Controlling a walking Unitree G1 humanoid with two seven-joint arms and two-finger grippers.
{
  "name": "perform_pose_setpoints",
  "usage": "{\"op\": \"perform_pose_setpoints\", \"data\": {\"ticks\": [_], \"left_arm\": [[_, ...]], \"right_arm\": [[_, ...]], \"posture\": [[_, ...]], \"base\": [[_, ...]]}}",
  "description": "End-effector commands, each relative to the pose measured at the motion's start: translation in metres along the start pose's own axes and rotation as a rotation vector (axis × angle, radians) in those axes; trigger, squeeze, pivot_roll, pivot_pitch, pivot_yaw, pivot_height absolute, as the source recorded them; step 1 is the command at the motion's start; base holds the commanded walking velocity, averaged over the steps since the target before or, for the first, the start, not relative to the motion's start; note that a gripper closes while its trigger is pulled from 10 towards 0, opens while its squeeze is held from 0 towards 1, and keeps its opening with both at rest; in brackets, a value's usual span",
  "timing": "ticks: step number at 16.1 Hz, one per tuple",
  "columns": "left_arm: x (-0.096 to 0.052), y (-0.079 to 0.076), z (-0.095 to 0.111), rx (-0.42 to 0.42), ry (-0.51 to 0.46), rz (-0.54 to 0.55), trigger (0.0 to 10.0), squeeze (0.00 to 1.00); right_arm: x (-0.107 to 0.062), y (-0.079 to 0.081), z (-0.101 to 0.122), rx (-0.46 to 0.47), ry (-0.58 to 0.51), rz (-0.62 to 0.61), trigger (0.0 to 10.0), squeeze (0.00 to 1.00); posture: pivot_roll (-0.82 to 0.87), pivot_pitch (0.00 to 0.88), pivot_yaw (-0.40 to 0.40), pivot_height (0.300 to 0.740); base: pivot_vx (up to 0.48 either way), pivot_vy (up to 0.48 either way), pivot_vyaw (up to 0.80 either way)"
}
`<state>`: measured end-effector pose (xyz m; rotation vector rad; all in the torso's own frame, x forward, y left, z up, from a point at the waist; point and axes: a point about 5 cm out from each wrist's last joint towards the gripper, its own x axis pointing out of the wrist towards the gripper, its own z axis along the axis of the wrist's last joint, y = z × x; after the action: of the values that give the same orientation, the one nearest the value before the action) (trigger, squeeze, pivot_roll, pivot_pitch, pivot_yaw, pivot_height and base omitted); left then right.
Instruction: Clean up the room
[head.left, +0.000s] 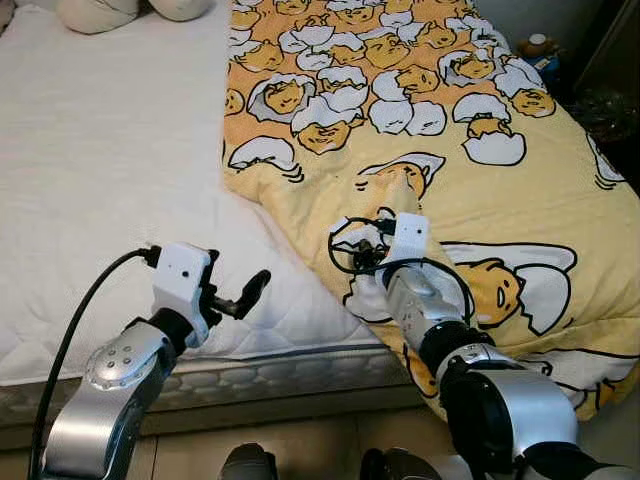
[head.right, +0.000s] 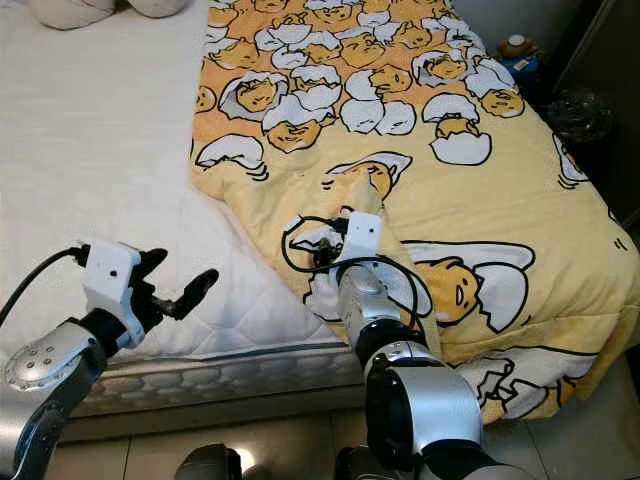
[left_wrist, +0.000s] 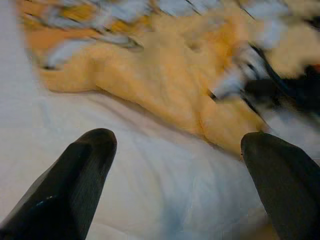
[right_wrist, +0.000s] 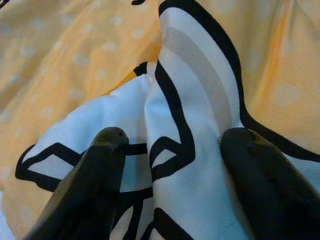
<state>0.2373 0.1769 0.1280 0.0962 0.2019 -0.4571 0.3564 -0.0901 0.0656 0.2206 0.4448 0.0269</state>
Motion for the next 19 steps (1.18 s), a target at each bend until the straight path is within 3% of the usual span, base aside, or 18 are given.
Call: {"op": "perform_pose_setpoints", "data": {"ticks": [1,3,7,14,16,17,18,19], "left_arm": [[-0.005,-0.011,-0.006,0.024,0.038,-0.111,10.0,0.00],[-0.006,-0.015,-0.006,0.050,0.036,-0.151,10.0,0.00],[-0.006,-0.018,-0.001,0.092,0.020,-0.214,10.0,0.00],[-0.005,-0.016,-0.002,0.089,0.022,-0.207,10.0,0.00],[-0.004,-0.015,-0.002,0.090,0.022,-0.206,10.0,0.00],[-0.003,-0.015,-0.002,0.089,0.019,-0.205,10.0,0.00],[-0.003,-0.016,-0.002,0.088,0.018,-0.205,10.0,0.00],[-0.003,-0.016,-0.002,0.087,0.017,-0.205,10.0,0.00]], "right_arm": [[-0.001,0.001,-0.008,0.010,0.030,0.014,0.0,0.00],[-0.001,0.003,-0.008,0.012,0.025,0.025,0.0,0.00],[-0.004,0.023,-0.012,-0.035,-0.005,0.126,0.0,0.00],[-0.016,0.050,-0.036,-0.099,-0.016,0.292,0.0,0.00],[-0.017,0.053,-0.033,-0.146,-0.055,0.297,0.0,0.00],[-0.015,0.044,-0.010,-0.247,-0.214,0.186,1.3,0.00],[-0.015,0.041,0.007,-0.266,-0.302,0.144,10.0,0.73],[-0.015,0.041,0.012,-0.272,-0.327,0.137,10.0,1.00]], "posture": [[0.23,0.117,0.024,0.740],[0.23,0.117,0.024,0.740],[0.22,0.119,0.025,0.740],[0.21,0.119,0.023,0.740],[0.20,0.117,0.025,0.740],[0.20,0.116,0.026,0.740],[0.20,0.116,0.029,0.740],[0.20,0.115,0.030,0.740]], "base": [[0.000,0.000,0.00],[0.000,0.000,0.00],[0.000,0.000,0.00],[0.000,0.000,0.00],[0.000,0.000,0.00],[0.000,0.000,0.00],[0.000,0.000,0.00],[0.000,0.000,0.00]]}}
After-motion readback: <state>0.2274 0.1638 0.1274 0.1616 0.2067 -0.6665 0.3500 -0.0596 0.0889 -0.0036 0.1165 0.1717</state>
